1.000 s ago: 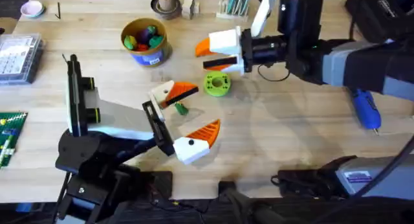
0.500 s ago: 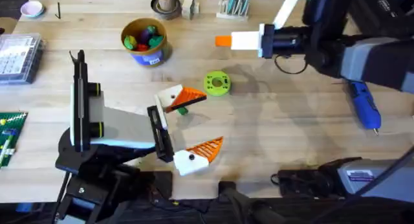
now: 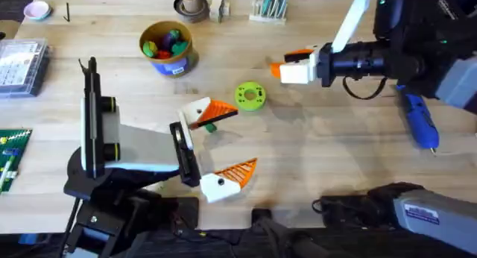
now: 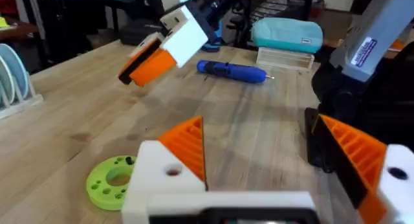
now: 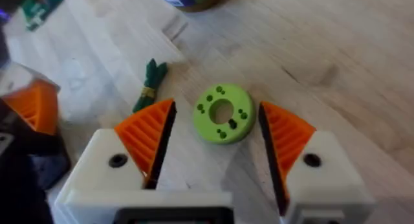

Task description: Pick up the gripper from the table and insert it into the empty holder that is missing its gripper. Then pick up a screw, insert it into the mounting hole, and use the screwdriver to tighten it. Finally, clean up the table by picking up the vegetable and placing it into the bucket.

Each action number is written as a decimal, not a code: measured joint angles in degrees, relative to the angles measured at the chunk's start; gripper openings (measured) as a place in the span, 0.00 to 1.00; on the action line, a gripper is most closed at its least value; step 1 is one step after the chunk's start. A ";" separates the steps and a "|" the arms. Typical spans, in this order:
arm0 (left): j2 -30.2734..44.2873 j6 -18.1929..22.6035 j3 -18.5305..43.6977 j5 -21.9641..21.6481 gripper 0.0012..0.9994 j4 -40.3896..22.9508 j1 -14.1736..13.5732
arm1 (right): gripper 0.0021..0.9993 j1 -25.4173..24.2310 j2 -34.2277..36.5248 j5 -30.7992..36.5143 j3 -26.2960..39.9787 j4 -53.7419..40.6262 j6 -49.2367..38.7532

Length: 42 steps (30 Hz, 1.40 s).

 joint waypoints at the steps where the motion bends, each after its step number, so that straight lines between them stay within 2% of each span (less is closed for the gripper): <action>1: 0.00 0.00 0.00 0.02 0.99 0.00 0.00 | 0.81 1.06 -0.69 2.53 0.00 -0.22 -1.41; 6: 0.00 0.01 0.00 0.02 0.99 0.00 0.00 | 0.82 8.29 -1.06 12.73 0.09 -4.32 -6.35; 11: 0.00 0.02 0.00 0.02 0.99 0.00 0.00 | 0.82 13.21 -0.01 16.81 0.09 -5.88 -8.73; 17: -0.02 0.02 0.00 0.02 0.99 0.00 0.00 | 0.82 13.66 0.44 20.52 0.09 -9.71 -9.25; 21: 0.00 0.02 0.00 0.02 0.99 0.00 0.00 | 0.82 13.99 3.35 22.80 0.51 -10.31 -8.10; 28: 0.00 0.02 0.00 0.02 0.99 0.00 0.00 | 0.82 17.09 10.99 28.10 8.31 -16.25 -7.71; 32: 0.00 0.02 0.00 0.02 0.99 0.00 0.00 | 0.82 18.22 13.50 29.33 11.22 -16.05 -8.14; 42: 0.00 0.02 0.00 0.02 0.99 0.00 0.00 | 0.82 18.58 16.37 29.83 11.45 -16.02 -11.68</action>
